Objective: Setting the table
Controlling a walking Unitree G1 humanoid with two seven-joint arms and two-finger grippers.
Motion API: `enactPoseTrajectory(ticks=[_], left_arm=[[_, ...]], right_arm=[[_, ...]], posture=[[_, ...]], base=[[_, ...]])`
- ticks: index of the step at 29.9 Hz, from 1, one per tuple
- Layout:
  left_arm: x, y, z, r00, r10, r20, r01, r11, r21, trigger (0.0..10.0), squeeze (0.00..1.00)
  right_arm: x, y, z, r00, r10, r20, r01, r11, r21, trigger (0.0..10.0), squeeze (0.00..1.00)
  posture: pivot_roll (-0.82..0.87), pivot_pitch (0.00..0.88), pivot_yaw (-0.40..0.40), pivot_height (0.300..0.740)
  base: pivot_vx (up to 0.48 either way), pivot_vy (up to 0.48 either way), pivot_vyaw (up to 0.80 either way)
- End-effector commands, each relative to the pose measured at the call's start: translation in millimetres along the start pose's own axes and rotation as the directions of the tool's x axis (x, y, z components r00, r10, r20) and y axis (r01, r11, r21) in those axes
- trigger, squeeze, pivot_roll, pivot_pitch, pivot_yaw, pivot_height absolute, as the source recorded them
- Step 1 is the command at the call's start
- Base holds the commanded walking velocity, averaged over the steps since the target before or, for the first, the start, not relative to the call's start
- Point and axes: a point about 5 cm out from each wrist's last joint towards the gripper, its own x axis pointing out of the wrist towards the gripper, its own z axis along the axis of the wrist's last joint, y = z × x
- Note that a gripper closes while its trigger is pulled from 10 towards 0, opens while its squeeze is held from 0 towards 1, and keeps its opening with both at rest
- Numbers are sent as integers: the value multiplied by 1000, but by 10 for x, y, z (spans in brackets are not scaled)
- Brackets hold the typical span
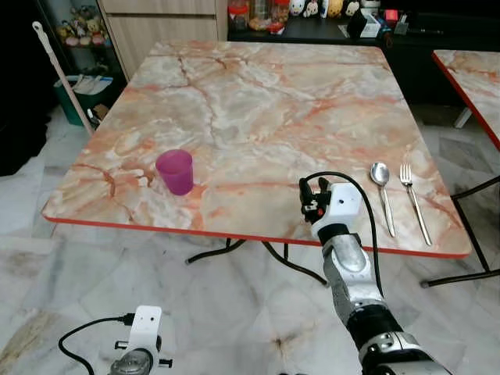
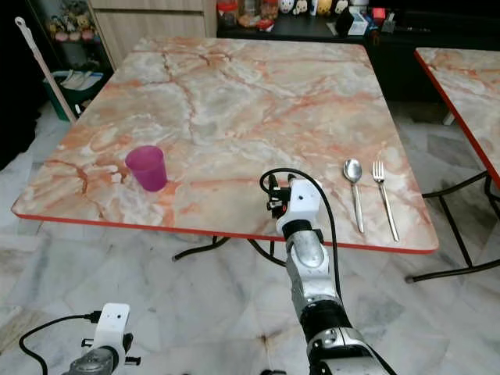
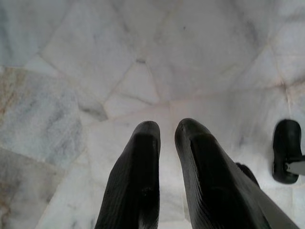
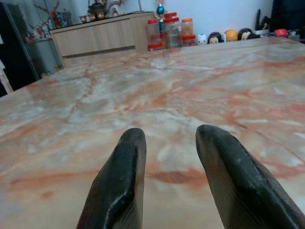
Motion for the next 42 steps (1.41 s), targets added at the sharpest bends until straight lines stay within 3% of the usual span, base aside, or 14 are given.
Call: enactPoseTrajectory(ticks=[1, 18, 33, 42], left_arm=[[-8, 44, -47, 1000, 9, -22, -9, 1000, 5, 10000, 0], [-9, 32, -53, 1000, 3, -24, -3, 1000, -1, 10000, 0], [-14, 38, -72, 1000, -2, -26, 2, 1000, 9, 10000, 0], [-10, 33, -51, 1000, -5, -20, 6, 1000, 2, 10000, 0]], right_arm=[[28, 54, 28, 1000, 14, 13, -14, 1000, 1, 10000, 0], [15, 122, -9, 999, 31, 10, -31, 999, 8, 10000, 0], [1, 161, -35, 999, 40, 6, -40, 999, 8, 10000, 0], [19, 115, -6, 1000, 18, 21, -18, 1000, -15, 10000, 0]], posture=[[22, 123, -10, 740], [23, 126, -12, 740], [22, 131, -11, 740], [26, 131, -11, 740]], base=[[322, 0, 0], [342, 0, 0], [0, 0, 0], [0, -275, 0]])
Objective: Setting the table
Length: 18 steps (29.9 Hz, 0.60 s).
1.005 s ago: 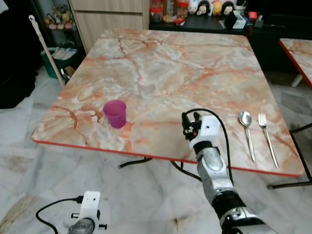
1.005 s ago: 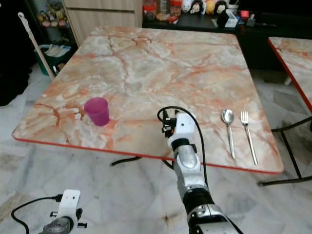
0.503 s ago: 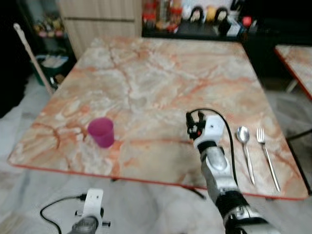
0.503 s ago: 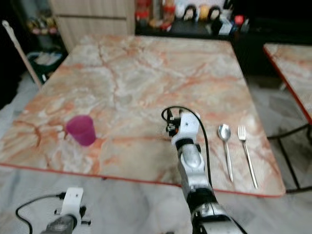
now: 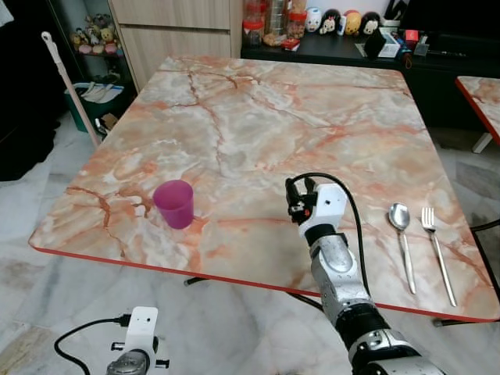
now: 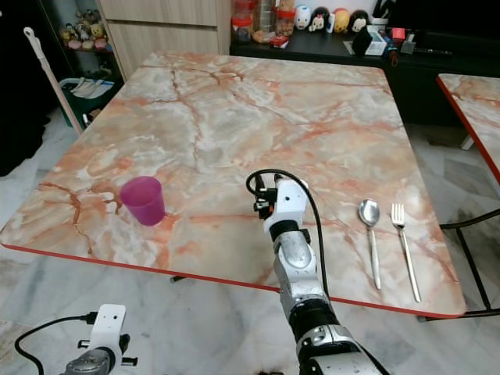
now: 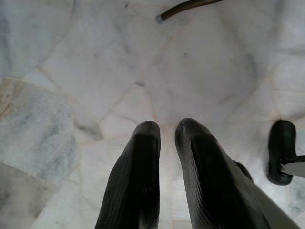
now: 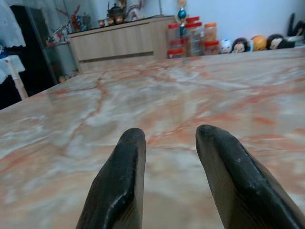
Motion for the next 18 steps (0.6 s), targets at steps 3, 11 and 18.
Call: enactPoseTrajectory(ticks=[3, 11, 18], left_arm=[[-6, -26, -44, 1000, -14, -18, 14, 1000, 9, 10000, 0], [-7, -25, -45, 1000, -8, -16, 8, 1000, 3, 10000, 0], [-7, -9, -39, 1000, 0, -11, 0, 1000, -14, 10000, 0]], right_arm=[[8, -84, 15, 999, -35, 3, 35, 999, 2, 10000, 0], [5, -95, 13, 999, -38, 1, 38, 999, -8, 10000, 0], [-1, -31, 26, 999, -37, 12, 37, 999, -11, 10000, 0]], posture=[[24, 131, -12, 740], [26, 132, -17, 740], [32, 136, -19, 740]], base=[[0, -276, 0], [0, -274, 0], [0, 0, 0]])
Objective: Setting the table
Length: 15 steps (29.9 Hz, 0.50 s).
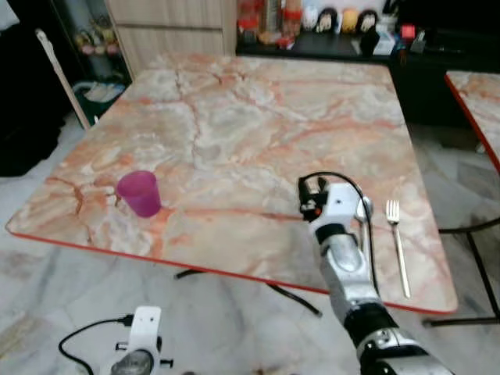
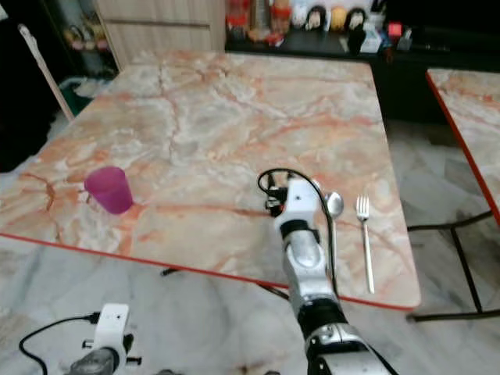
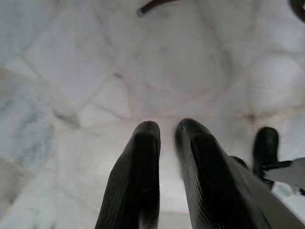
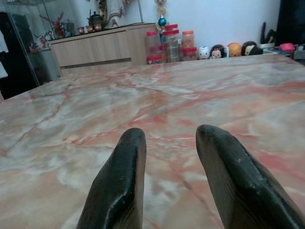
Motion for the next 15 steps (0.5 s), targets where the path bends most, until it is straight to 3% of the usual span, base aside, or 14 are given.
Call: enactPoseTrajectory(ticks=[1, 6, 11, 15], left_arm=[[-12, 57, -46, 1000, 11, -13, -11, 1000, 2, 10000, 0], [-17, 64, -67, 1000, 13, -16, -13, 1000, -3, 10000, 0], [-23, 70, -93, 1000, 14, -22, -14, 1000, -2, 10000, 0], [-24, 67, -96, 1000, 12, -24, -12, 1000, 0, 10000, 0]], right_arm=[[-17, 60, -2, 1000, -4, 1, 4, 1000, -5, 10000, 0], [-69, -16, -2, 998, -69, 1, 69, 996, -58, 10000, 0], [-187, -169, 42, 991, -135, -3, 133, 978, -163, 10000, 0], [-213, -215, 110, 989, -150, 10, 150, 975, -165, 10000, 0]], posture=[[33, 137, -20, 740], [33, 141, -22, 740], [27, 150, -23, 740], [17, 153, -22, 740]], base=[[0, 0, 0], [0, 0, 0], [0, 0, 0], [0, 0, 0]])
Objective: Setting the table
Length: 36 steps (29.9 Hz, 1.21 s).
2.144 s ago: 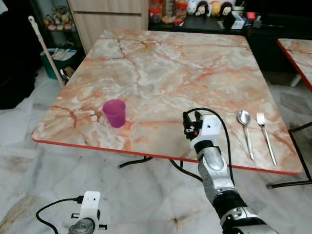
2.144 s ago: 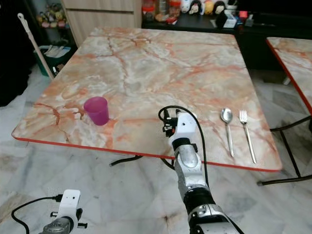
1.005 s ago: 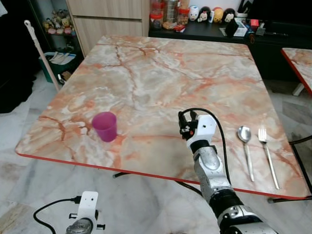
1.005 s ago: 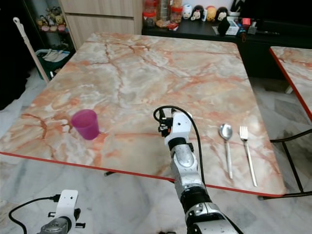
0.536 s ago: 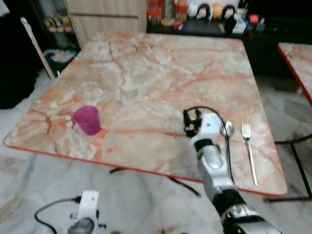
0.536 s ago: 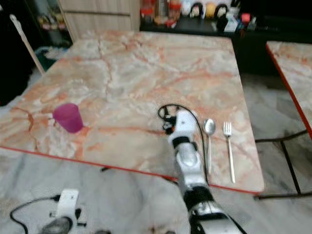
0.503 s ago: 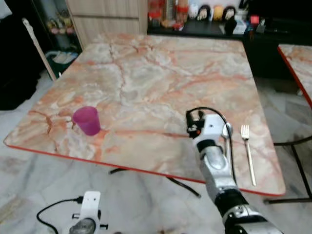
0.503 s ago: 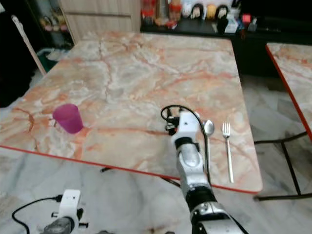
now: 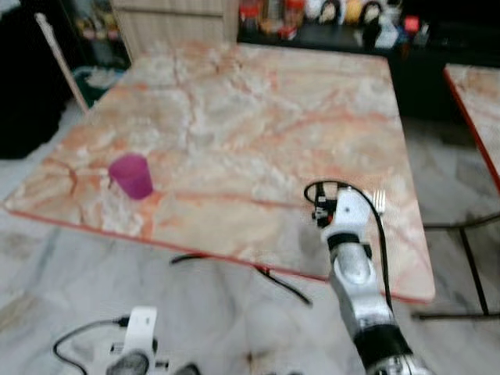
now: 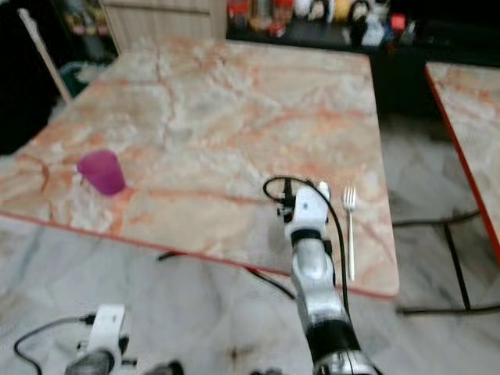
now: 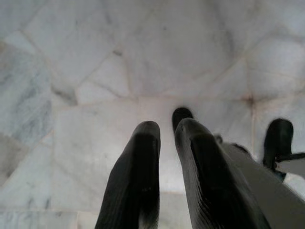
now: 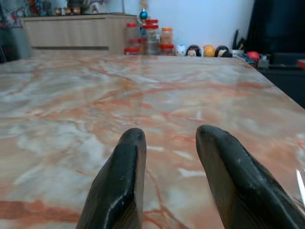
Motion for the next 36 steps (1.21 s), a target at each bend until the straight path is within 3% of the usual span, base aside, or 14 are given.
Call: enactPoseTrajectory(ticks=[1, 8, 16, 20, 31, 36], left_arm=[[-13, 20, -63, 1000, 1, -19, -1, 1000, 2, 10000, 0], [-13, -12, -66, 1000, -6, -20, 6, 1000, 3, 10000, 0], [-14, -13, -72, 1000, -5, -22, 5, 1000, -4, 10000, 0], [-16, -8, -81, 1000, -5, -24, 6, 1000, 3, 10000, 0], [-13, -34, -70, 999, -23, -23, 24, 999, 33, 10000, 0], [-12, -43, -66, 999, -29, -22, 30, 998, 47, 10000, 0]], right_arm=[[-5, -53, 103, 1000, -7, 30, 7, 1000, -28, 10000, 0], [-23, -107, 182, 999, -50, 14, 50, 997, -63, 10000, 0], [-124, -241, 65, 981, -150, -123, 141, 987, -81, 10000, 0], [-296, -456, -119, 953, -193, -233, 176, 980, -93, 10000, 0], [-313, -784, -137, 946, -208, -250, 195, 978, -76, 10000, 0], [-235, -793, -104, 966, -130, -223, 138, 990, 22, 10000, 0]], posture=[[12, 153, -23, 740], [17, 150, -32, 740], [20, 147, -39, 740], [15, 140, -40, 740], [-6, 127, -27, 740], [-4, 116, -22, 740]], base=[[0, 0, 0], [0, 0, 0], [0, 0, 0], [0, 0, 0], [0, 0, 0], [0, 0, 0]])
